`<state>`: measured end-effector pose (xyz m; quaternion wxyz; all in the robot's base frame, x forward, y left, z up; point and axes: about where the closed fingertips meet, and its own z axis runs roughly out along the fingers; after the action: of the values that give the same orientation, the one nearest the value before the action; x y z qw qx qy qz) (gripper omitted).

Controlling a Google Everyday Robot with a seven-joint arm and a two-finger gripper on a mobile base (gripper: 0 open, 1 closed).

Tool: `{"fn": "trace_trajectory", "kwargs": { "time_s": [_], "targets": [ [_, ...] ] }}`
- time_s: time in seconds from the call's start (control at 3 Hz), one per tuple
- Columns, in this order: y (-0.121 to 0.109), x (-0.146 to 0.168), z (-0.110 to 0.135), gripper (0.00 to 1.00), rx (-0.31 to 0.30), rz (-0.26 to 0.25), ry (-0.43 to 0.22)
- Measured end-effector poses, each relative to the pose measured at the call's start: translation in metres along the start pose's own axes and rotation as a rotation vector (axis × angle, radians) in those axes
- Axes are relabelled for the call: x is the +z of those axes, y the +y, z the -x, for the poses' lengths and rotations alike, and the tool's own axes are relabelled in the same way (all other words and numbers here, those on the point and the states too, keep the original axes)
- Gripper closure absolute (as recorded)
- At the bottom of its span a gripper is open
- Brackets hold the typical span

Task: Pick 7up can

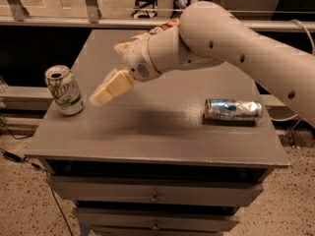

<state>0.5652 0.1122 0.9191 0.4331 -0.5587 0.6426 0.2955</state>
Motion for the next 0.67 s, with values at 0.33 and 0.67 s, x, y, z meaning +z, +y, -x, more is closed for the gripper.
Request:
{"fn": "trace_trajectory", "kwargs": {
  "time_s": [0.33,0.67],
  "targets": [
    [0.005,0.040,0.016,0.00,0.003,0.052,-0.083],
    [0.016,0.069,0.026,0.00,0.014,0.112,-0.147]
  ]
}}
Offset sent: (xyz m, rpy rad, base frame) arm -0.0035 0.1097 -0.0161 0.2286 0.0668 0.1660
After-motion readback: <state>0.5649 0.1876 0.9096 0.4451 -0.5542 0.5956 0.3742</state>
